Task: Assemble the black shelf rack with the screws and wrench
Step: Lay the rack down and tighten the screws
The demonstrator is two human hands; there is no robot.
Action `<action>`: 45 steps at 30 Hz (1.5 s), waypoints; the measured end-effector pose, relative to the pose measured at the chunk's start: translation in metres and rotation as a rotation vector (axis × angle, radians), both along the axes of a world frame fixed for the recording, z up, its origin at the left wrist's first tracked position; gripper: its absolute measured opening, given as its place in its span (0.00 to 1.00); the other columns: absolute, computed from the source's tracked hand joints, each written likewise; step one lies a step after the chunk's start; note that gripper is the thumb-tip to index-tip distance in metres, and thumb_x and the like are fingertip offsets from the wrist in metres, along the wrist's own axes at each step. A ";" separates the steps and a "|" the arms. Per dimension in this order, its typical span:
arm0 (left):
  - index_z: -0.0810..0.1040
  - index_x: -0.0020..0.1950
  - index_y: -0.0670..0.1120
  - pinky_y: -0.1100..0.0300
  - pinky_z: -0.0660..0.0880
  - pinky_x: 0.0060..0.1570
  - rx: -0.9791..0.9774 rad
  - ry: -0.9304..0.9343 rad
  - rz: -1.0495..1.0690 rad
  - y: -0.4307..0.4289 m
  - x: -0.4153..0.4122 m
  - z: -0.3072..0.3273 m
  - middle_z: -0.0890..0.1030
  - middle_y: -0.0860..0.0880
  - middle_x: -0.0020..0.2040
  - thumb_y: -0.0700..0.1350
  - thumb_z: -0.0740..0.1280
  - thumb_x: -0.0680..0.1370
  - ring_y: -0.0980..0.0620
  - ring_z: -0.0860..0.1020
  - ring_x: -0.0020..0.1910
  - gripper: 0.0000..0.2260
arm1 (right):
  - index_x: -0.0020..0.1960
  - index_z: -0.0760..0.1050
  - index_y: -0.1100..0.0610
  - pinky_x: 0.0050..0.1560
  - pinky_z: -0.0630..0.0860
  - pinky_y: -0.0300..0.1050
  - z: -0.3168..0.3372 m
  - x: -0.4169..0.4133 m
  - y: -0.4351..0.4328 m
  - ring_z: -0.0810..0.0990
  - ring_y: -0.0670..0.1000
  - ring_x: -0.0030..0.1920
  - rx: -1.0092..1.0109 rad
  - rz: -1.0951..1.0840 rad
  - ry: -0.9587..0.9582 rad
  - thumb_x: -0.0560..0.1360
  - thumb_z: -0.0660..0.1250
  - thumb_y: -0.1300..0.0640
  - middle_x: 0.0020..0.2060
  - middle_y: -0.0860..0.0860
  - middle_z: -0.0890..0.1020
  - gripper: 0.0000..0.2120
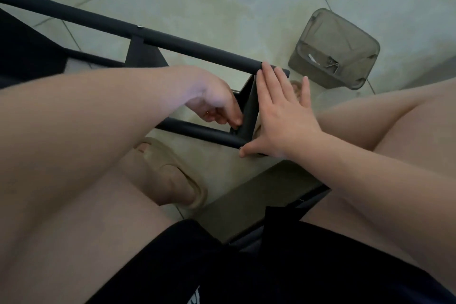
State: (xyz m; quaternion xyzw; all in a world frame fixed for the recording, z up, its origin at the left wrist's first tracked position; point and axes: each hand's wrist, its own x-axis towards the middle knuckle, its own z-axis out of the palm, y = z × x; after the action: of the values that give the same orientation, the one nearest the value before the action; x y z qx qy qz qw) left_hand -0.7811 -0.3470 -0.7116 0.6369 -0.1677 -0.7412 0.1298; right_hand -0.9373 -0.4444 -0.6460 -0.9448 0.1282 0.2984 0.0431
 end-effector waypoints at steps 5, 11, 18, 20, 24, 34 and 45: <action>0.84 0.46 0.46 0.63 0.67 0.38 0.022 0.123 -0.073 -0.009 -0.002 -0.005 0.83 0.51 0.39 0.37 0.70 0.76 0.56 0.73 0.36 0.05 | 0.80 0.30 0.60 0.76 0.32 0.66 0.003 0.000 0.001 0.31 0.55 0.80 0.031 -0.008 -0.013 0.58 0.71 0.21 0.80 0.52 0.31 0.74; 0.83 0.45 0.47 0.66 0.67 0.35 0.094 0.179 -0.157 -0.021 0.000 -0.008 0.84 0.52 0.39 0.38 0.69 0.78 0.58 0.74 0.33 0.05 | 0.80 0.29 0.59 0.76 0.33 0.66 0.003 0.000 0.003 0.30 0.54 0.80 0.042 -0.019 -0.004 0.58 0.71 0.22 0.79 0.52 0.30 0.75; 0.83 0.44 0.45 0.68 0.72 0.30 0.166 0.157 -0.183 -0.029 -0.007 -0.011 0.84 0.50 0.38 0.37 0.67 0.78 0.57 0.76 0.32 0.07 | 0.80 0.28 0.59 0.75 0.31 0.65 0.004 -0.003 0.007 0.30 0.54 0.80 0.055 -0.023 -0.021 0.59 0.71 0.22 0.79 0.51 0.29 0.74; 0.83 0.44 0.45 0.68 0.72 0.29 0.179 0.160 -0.176 -0.028 -0.007 -0.011 0.84 0.49 0.38 0.37 0.67 0.78 0.57 0.75 0.32 0.07 | 0.80 0.28 0.59 0.74 0.31 0.65 0.005 -0.003 0.007 0.30 0.54 0.80 0.058 -0.029 -0.025 0.59 0.72 0.23 0.79 0.51 0.29 0.74; 0.82 0.46 0.44 0.68 0.72 0.29 0.186 0.159 -0.142 -0.024 -0.009 -0.011 0.83 0.50 0.37 0.37 0.66 0.78 0.57 0.75 0.32 0.06 | 0.80 0.29 0.59 0.75 0.31 0.65 0.005 -0.002 0.006 0.30 0.54 0.80 0.055 -0.031 -0.021 0.58 0.72 0.22 0.79 0.52 0.29 0.74; 0.81 0.48 0.45 0.68 0.71 0.31 0.184 0.138 -0.115 -0.018 -0.011 -0.014 0.82 0.51 0.37 0.40 0.67 0.79 0.58 0.76 0.32 0.03 | 0.80 0.28 0.59 0.76 0.33 0.66 0.004 -0.002 0.009 0.29 0.54 0.80 0.054 -0.035 -0.010 0.58 0.72 0.23 0.79 0.52 0.28 0.75; 0.82 0.47 0.45 0.65 0.71 0.36 0.183 0.157 -0.095 -0.019 -0.010 -0.013 0.83 0.50 0.37 0.39 0.67 0.78 0.55 0.78 0.36 0.04 | 0.80 0.28 0.59 0.75 0.32 0.65 0.005 -0.004 0.011 0.29 0.54 0.79 0.061 -0.039 -0.013 0.58 0.72 0.23 0.79 0.51 0.28 0.75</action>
State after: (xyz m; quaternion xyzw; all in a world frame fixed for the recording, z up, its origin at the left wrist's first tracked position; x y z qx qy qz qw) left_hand -0.7912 -0.3661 -0.7244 0.5777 -0.1184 -0.8062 0.0486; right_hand -0.9413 -0.4332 -0.6411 -0.9423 0.1372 0.2949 0.0788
